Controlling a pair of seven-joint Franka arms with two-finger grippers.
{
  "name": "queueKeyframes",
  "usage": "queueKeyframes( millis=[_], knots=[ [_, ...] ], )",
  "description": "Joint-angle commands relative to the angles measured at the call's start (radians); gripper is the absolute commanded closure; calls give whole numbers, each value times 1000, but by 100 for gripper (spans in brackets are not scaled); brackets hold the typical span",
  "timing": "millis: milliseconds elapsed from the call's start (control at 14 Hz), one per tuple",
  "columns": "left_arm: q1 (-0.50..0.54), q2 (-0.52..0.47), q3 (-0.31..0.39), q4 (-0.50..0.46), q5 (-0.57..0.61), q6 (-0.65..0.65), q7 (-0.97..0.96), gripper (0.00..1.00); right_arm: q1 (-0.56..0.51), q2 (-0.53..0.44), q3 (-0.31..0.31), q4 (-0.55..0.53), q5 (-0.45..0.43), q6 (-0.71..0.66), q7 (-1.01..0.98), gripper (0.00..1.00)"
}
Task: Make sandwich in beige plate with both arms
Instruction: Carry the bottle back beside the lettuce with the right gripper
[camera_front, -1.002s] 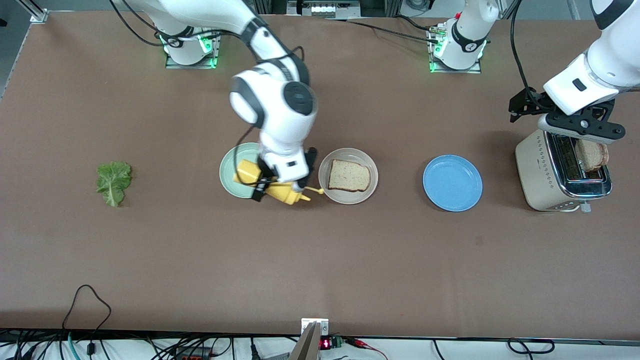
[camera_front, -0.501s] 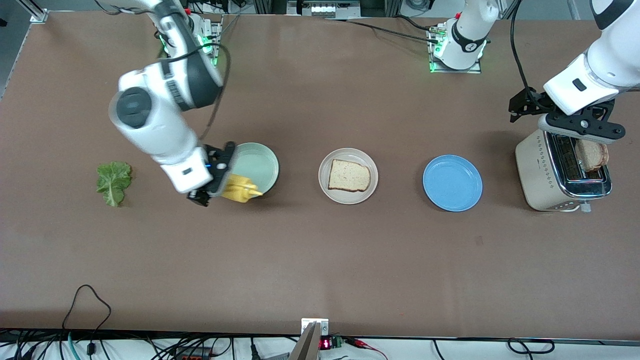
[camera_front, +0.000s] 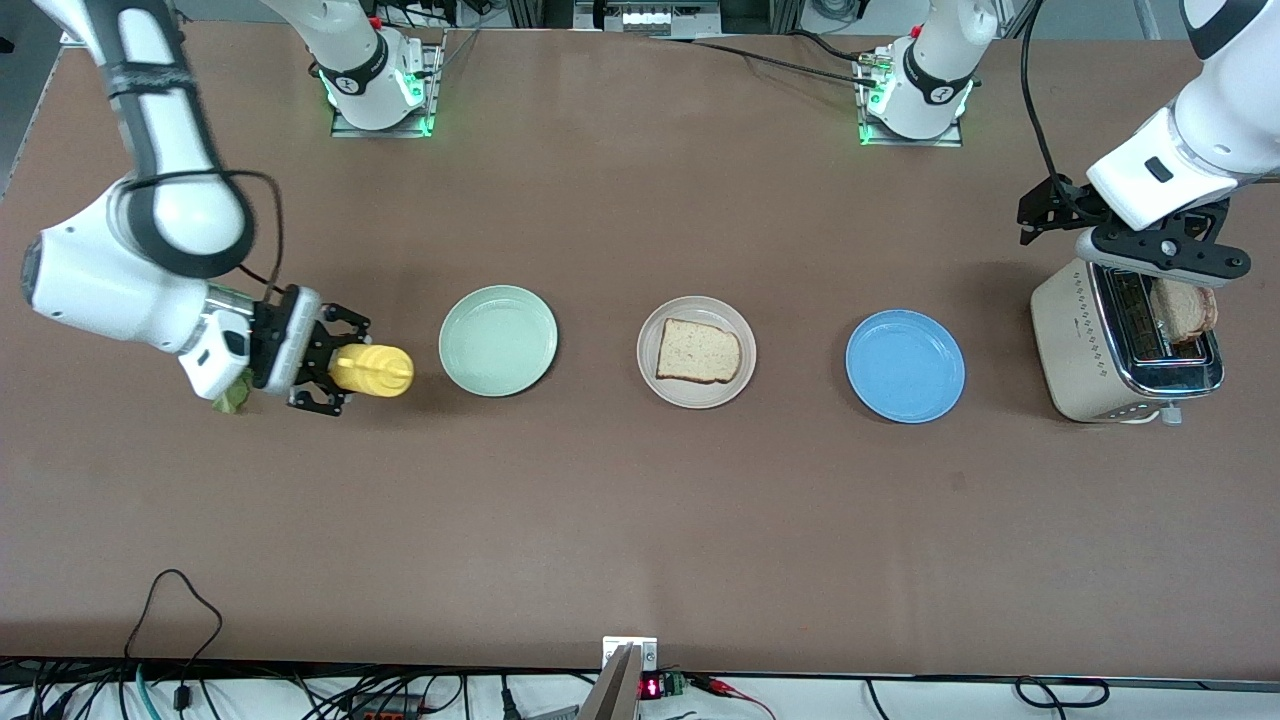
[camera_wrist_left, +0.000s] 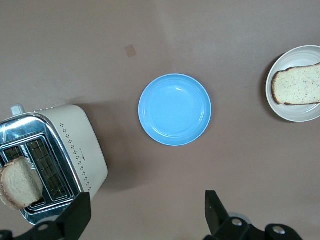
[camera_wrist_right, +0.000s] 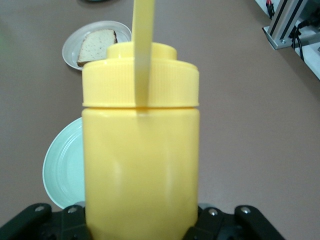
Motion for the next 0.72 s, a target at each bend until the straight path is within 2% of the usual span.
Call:
queueKeyframes(
  millis=[0, 143, 286, 644],
  knots=[
    [-10, -5, 5, 11, 0, -16, -5, 0, -89, 27, 22, -21, 153, -98, -188, 82],
    [-8, -5, 6, 11, 0, -16, -5, 0, -138, 93, 22, -21, 270, -192, -326, 82],
    [-8, -5, 6, 11, 0, -16, -5, 0, -183, 168, 22, -21, 350, -269, -450, 82],
    [-10, -5, 6, 11, 0, -16, -5, 0, -273, 357, 22, -6, 490, -457, -694, 82]
  ],
)
